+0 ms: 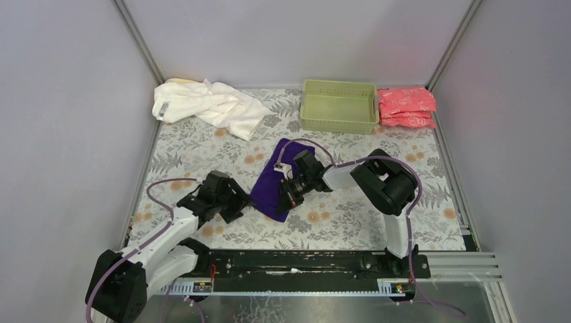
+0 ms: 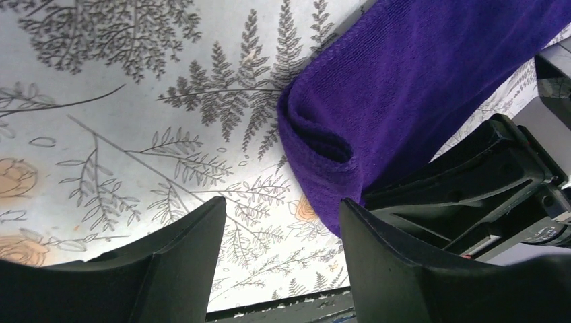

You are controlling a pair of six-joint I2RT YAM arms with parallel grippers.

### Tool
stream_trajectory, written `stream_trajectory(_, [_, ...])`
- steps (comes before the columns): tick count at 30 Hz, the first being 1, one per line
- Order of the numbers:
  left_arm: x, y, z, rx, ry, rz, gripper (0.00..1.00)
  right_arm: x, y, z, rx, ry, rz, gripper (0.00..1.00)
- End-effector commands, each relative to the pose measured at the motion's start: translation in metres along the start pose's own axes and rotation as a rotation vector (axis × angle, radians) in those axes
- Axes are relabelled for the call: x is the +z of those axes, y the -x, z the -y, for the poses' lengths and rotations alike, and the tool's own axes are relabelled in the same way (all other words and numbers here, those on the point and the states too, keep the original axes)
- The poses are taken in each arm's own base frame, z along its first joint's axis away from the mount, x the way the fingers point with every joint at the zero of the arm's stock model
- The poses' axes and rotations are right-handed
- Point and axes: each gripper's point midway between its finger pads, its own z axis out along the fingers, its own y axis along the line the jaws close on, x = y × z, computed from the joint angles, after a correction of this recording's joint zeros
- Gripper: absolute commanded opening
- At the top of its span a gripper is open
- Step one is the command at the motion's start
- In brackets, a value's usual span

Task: Roll the towels
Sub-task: Roll the towel at the center of the board.

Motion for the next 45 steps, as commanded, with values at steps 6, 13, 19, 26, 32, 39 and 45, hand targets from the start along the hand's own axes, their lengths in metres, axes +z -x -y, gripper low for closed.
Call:
stream_trajectory(6, [0.014, 0.013, 0.022, -0.032, -0.082, 0.04, 0.57, 0.001, 0.001, 0.009, 0.007, -0.043, -0.014, 0.05])
stream_trajectory(13, [0.028, 0.019, 0.011, -0.03, -0.014, 0.066, 0.52, -0.004, 0.006, 0.008, -0.028, -0.075, -0.001, 0.1])
stream_trajectory(19, [0.038, 0.016, -0.013, -0.037, 0.069, 0.069, 0.47, -0.017, 0.014, 0.001, -0.103, -0.135, 0.025, 0.22])
stream_trajectory(26, [0.044, 0.011, -0.024, -0.031, 0.109, 0.046, 0.46, -0.04, 0.025, -0.011, -0.285, -0.326, 0.075, 0.38])
stream_trajectory(32, [0.046, 0.009, -0.026, -0.018, 0.123, 0.034, 0.45, -0.055, 0.033, -0.032, -0.495, -0.5, 0.115, 0.47])
stream_trajectory(39, [0.047, 0.009, -0.026, -0.008, 0.128, 0.027, 0.44, -0.035, 0.029, -0.052, -0.712, -0.582, 0.097, 0.5])
stream_trajectory(45, [0.046, 0.008, -0.028, -0.001, 0.132, 0.022, 0.44, -0.018, 0.026, -0.036, -0.797, -0.661, 0.057, 0.52])
